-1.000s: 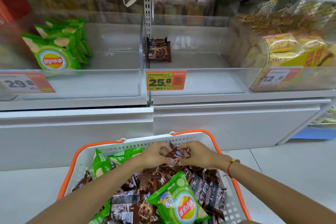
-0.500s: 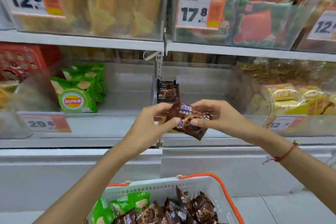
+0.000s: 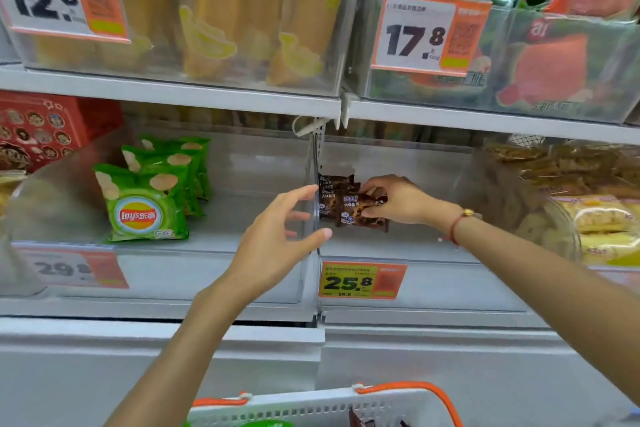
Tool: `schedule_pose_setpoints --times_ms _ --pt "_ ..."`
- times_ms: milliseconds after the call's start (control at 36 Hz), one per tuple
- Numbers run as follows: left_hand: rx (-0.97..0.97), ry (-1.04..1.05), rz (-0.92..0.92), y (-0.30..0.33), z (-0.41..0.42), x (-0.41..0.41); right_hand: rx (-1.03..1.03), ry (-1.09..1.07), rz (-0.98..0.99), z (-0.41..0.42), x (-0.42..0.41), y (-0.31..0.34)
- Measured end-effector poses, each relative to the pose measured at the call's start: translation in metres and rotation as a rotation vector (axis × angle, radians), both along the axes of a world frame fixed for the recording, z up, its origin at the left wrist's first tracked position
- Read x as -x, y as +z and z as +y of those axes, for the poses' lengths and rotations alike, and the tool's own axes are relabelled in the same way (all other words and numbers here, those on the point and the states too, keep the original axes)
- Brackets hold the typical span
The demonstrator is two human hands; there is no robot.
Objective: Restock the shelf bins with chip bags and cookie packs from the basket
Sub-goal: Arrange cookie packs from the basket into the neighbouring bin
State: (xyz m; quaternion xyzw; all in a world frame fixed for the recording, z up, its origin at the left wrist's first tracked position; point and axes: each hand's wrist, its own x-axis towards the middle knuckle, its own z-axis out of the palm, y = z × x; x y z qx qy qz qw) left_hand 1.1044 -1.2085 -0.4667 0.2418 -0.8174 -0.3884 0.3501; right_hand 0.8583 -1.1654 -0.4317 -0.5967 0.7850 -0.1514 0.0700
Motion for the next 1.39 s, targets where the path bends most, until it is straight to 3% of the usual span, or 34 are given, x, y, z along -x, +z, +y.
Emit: schedule_pose_setpoints --times_ms 194,361,1083,1389 --pt "-0.005 -0.018 0.028 -0.007 -0.006 0.000 0.012 -0.025 0.035 -0.041 -0.006 -0.027" --pt "0.008 -0.013 0.032 -0.009 -0.005 0.001 0.119 -0.016 0.384 -0.042 -0.009 -0.031" --pt "0.016 -0.006 0.030 -0.008 -0.005 0.001 0.009 0.026 0.183 -0.054 -0.011 -0.034" --pt "0.020 0.023 0.038 -0.004 0.003 -0.003 0.073 0.106 0.233 0.010 -0.017 -0.006"
